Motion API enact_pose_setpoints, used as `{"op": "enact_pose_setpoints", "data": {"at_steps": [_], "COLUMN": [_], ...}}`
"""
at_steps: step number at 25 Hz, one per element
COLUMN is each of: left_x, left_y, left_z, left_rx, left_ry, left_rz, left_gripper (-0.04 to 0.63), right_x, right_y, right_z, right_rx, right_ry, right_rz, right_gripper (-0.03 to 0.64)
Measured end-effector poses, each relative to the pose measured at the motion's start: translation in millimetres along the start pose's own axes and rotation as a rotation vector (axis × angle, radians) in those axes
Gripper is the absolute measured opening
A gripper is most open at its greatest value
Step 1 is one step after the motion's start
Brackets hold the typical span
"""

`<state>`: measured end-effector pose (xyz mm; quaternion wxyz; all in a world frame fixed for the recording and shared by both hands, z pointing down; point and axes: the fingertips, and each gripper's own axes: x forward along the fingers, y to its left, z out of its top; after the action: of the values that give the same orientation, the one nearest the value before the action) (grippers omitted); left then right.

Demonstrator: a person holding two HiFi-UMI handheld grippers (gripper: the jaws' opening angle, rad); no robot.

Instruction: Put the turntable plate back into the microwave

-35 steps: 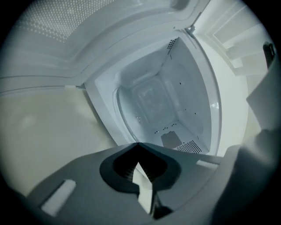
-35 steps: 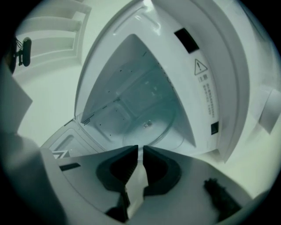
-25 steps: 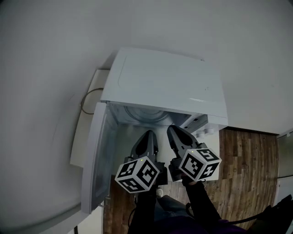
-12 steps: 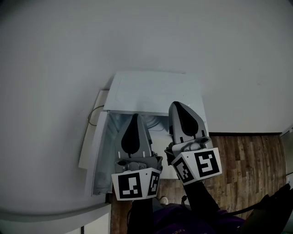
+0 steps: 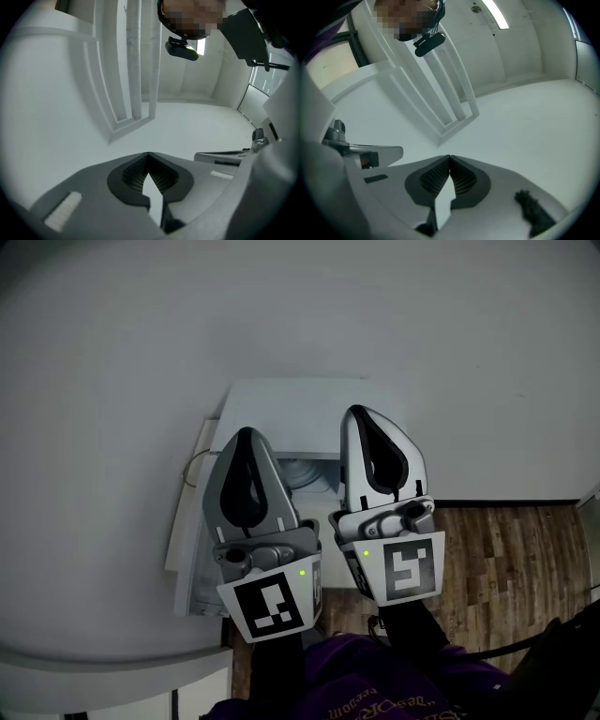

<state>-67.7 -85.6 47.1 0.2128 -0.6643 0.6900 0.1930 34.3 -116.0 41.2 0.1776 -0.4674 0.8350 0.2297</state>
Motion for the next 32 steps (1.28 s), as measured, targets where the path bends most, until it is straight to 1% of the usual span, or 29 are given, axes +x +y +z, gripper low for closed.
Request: {"op": "enact_pose_setpoints", "data": {"at_steps": [2, 5, 13, 16, 20, 22, 24, 26, 30, 32], "left_x": [-1, 1, -2, -4, -3, -3, -2, -3, -7, -6], "left_y": [-3, -1, -4, -6, -7, -5, -4, -3, -5, -5], "left_z": [4, 6, 5, 7, 8, 7, 6, 4, 0, 0], "left_rx": [0.021, 0.050, 0.110, 0.111, 0.101, 0.102, 0.109, 0.107, 0.099, 0.100], "left_ry": [-0.004, -0.018, -0.025, -0.029, -0.040, -0.040, -0.039, -0.036, -0.024, -0.022], "left_rz": [0.004, 0.009, -0.012, -0.015, -0.009, -0.003, -0.001, 0.003, 0.007, 0.008], "left_gripper": [0.005, 0.005, 0.005, 0.005, 0.005, 0.005, 0.005, 0.005, 0.005, 0.005], "right_x": [-3, -2, -10, -24, -16, -11, -7, -8, -32, -33], "right_y": [-4, -6, -8, -11, -10, -10, -9, -9, -13, -13], "right_z": [9, 11, 7, -12, 4, 4, 5, 4, -34, -34], "right_rx": [-0.003, -0.005, -0.027, 0.002, 0.015, 0.006, -0.029, -0.029, 0.039, 0.044], "right_ry": [-0.028, -0.051, -0.062, -0.069, -0.095, -0.075, -0.051, -0.051, -0.036, -0.040], "right_rz": [0.000, -0.006, -0.021, -0.021, -0.029, -0.022, -0.009, -0.008, -0.014, -0.017], "right_gripper": [0.011, 0.011, 0.011, 0.011, 0.011, 0.011, 0.011, 0.011, 0.011, 0.011]}}
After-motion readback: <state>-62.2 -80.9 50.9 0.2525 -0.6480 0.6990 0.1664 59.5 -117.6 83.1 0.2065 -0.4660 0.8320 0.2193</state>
